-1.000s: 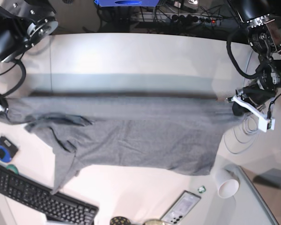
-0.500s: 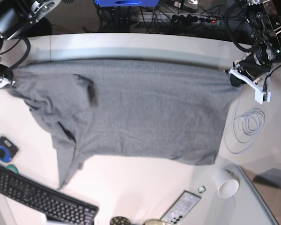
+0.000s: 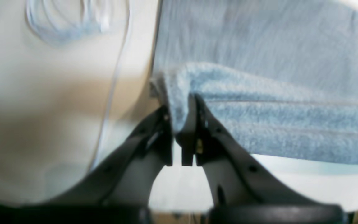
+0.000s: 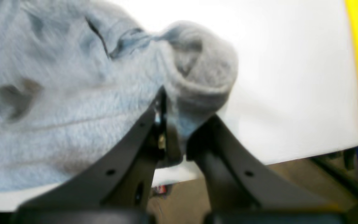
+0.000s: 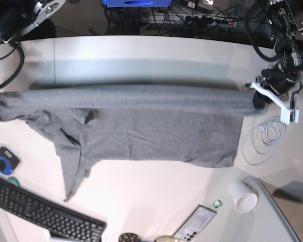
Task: Layout the t-shirt on the table in an organized manner, then fold the t-shirt properly
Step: 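Lift the folded edge with both grippers and sweep it over the shirt, then pull the held edge back with both grippers, spreading the shirt flat, then open both grippers and release the shirt's collar-side edge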
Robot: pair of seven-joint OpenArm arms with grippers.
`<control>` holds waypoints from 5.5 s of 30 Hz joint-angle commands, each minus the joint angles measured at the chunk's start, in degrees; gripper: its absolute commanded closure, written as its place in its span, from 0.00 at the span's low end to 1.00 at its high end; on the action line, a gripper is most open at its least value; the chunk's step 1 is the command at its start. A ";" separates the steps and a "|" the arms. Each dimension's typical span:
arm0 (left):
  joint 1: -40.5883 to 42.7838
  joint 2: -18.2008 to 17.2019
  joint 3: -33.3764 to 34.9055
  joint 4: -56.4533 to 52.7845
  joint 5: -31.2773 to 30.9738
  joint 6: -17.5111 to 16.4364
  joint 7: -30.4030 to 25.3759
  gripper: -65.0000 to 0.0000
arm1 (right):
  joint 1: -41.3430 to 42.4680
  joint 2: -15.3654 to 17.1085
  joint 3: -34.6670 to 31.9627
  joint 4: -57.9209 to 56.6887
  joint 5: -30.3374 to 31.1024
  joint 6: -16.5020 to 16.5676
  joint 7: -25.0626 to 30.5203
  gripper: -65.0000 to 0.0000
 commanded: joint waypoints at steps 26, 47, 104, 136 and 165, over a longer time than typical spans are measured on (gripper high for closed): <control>-45.53 -8.40 16.01 0.83 12.47 1.02 12.02 1.00 | 29.64 15.08 -22.50 2.68 -0.69 -0.32 7.30 0.99; -64.26 -4.97 18.47 -14.03 16.34 1.02 5.87 1.00 | 44.85 15.26 -22.58 -11.12 -0.78 -0.32 22.59 0.99; 8.18 -2.07 6.60 -10.25 6.23 0.84 -8.72 1.00 | -21.61 -0.83 3.53 -22.20 -0.51 -0.23 41.06 1.00; 15.04 -0.05 5.81 -9.98 6.23 1.10 -8.46 0.54 | -21.61 -0.74 5.11 -23.60 -0.51 -0.23 40.79 0.43; 1.59 -0.31 -2.10 -6.47 6.23 1.10 -0.99 1.00 | -14.31 7.26 -6.41 -22.11 -0.69 0.04 41.06 0.95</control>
